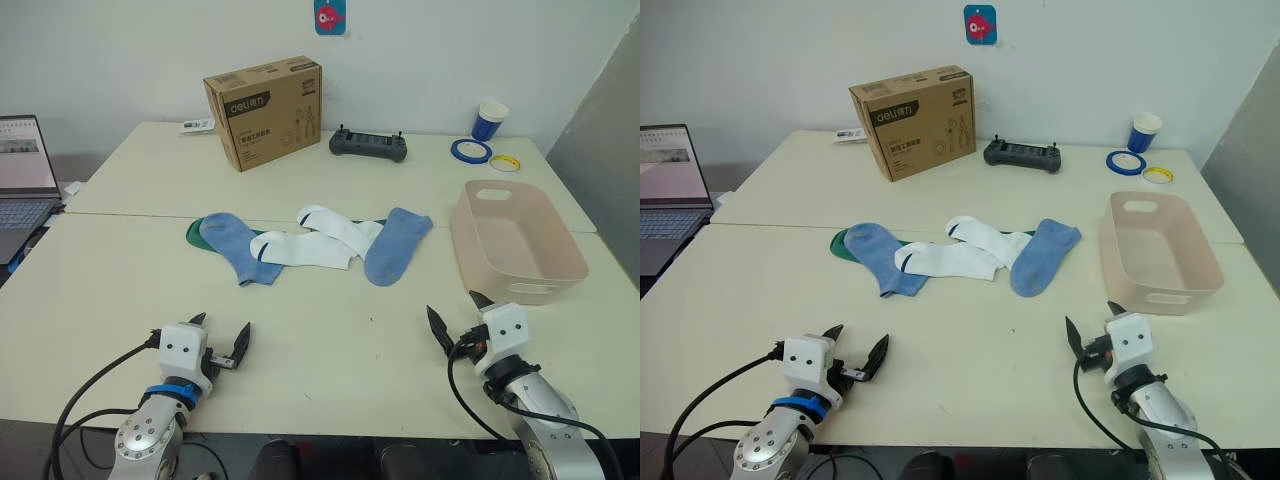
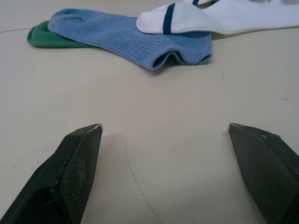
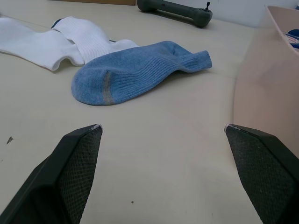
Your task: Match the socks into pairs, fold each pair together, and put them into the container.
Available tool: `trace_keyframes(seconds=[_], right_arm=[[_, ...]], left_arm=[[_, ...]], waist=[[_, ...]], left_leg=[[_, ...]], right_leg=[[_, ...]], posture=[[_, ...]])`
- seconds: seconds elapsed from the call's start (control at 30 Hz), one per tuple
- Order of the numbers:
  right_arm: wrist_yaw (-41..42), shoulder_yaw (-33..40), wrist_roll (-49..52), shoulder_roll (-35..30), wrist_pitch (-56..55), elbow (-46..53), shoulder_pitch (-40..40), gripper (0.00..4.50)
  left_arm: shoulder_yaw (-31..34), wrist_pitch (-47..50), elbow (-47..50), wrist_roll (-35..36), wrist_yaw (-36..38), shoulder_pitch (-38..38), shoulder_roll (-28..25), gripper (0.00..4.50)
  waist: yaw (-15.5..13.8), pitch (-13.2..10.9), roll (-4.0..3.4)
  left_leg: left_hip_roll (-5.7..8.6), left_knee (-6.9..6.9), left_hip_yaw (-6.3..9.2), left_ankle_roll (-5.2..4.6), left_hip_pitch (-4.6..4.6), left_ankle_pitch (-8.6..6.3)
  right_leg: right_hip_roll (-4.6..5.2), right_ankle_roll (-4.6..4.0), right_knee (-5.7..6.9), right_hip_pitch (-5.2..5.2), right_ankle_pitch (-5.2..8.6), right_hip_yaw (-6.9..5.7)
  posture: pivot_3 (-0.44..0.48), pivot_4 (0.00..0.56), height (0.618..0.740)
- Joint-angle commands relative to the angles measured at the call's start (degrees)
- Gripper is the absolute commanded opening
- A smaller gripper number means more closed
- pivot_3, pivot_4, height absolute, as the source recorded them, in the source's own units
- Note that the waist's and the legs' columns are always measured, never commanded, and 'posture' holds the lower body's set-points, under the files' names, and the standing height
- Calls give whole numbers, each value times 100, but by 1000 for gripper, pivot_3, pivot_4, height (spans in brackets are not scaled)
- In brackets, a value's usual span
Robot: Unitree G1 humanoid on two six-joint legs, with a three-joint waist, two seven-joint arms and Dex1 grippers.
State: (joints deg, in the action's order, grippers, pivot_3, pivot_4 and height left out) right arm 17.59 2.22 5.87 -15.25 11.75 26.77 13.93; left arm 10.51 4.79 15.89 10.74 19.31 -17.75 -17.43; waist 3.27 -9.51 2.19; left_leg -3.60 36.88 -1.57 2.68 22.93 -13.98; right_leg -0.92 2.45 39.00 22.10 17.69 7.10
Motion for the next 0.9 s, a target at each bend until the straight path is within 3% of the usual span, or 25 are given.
trace_keyframes(seconds=[0.03, 0.9], right_arm=[[54, 23, 65, -63, -45, 307, -21, 4500], [130, -15, 27, -77, -134, 264, -1, 4500]], left_arm=[[110, -69, 198, -9, -80, -23, 0, 4475], [129, -124, 191, 63, 95, 27, -53, 4475]], waist=[[0, 0, 0], [0, 0, 0]], left_leg=[[0, 0, 0, 0, 0, 0], [0, 0, 0, 0, 0, 0]], right_leg=[[0, 0, 0, 0, 0, 0], [0, 0, 0, 0, 0, 0]], posture=[[0, 150, 740], [0, 150, 740]])
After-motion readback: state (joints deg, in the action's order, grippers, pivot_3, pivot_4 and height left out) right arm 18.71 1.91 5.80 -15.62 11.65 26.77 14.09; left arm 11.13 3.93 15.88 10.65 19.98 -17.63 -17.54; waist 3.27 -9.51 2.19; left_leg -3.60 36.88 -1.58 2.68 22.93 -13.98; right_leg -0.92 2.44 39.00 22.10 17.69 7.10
